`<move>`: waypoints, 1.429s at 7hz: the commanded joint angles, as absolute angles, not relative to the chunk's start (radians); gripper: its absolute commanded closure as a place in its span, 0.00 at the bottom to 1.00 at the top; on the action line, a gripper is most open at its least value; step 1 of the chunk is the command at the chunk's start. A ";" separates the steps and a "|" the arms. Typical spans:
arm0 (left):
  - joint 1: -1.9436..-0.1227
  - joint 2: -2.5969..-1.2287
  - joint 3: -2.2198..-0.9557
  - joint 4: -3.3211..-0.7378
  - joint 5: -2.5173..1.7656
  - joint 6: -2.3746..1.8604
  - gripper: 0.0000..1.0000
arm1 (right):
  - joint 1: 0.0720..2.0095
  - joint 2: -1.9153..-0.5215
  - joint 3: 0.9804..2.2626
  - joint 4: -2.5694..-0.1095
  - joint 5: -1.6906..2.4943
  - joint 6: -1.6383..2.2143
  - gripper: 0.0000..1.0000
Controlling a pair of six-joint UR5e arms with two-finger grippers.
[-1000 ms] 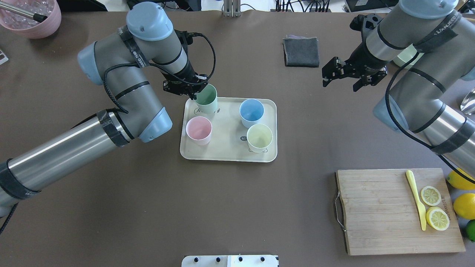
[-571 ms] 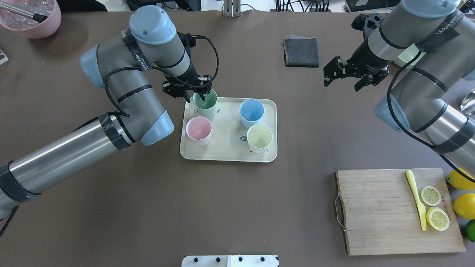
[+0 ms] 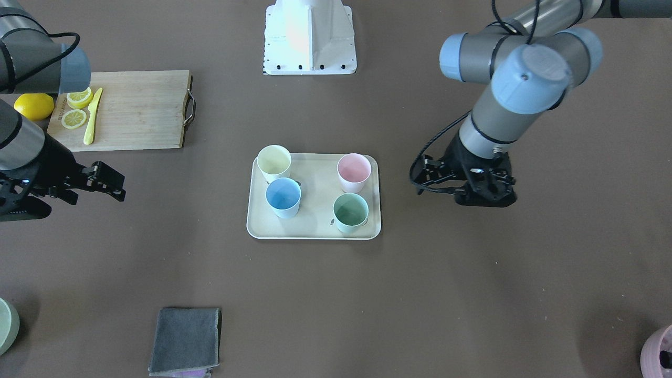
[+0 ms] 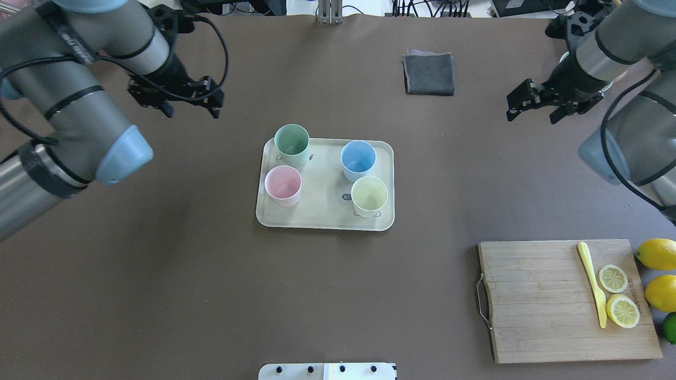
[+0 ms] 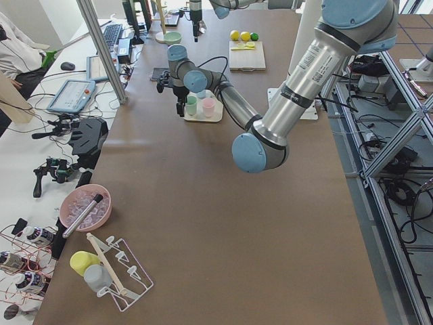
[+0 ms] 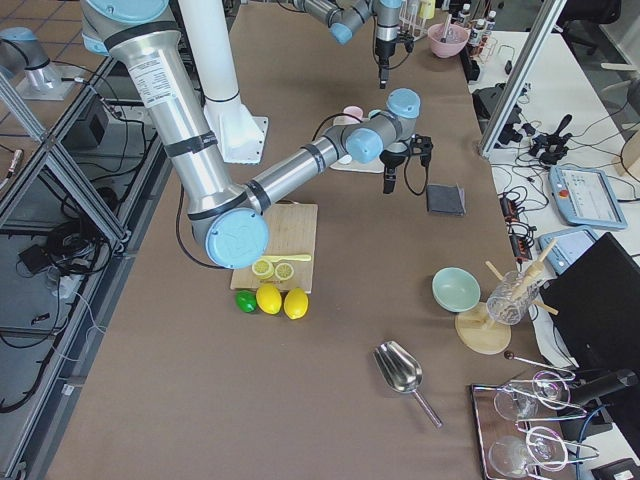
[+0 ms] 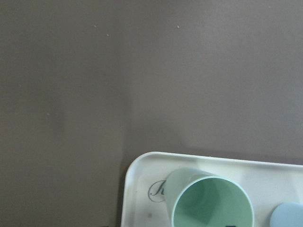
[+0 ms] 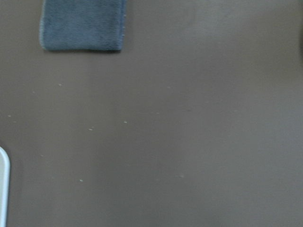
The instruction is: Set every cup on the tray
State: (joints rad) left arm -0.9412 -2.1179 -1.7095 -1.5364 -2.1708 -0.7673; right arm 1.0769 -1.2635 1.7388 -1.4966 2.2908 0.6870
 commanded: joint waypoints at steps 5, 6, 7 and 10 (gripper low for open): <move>-1.331 -1.691 -1.835 -1.513 -2.218 -0.060 0.02 | 1.419 -1.520 1.576 -1.488 2.345 -0.058 0.00; -1.376 -1.643 -1.838 -1.506 -2.317 -0.005 0.02 | 1.443 -1.520 1.550 -1.488 2.345 -0.092 0.00; -1.387 -1.611 -1.839 -1.511 -2.363 -0.005 0.02 | 1.447 -1.522 1.549 -1.486 2.338 -0.092 0.00; -1.387 -1.599 -1.842 -1.517 -2.368 -0.011 0.02 | 1.448 -1.522 1.554 -1.485 2.316 -0.094 0.00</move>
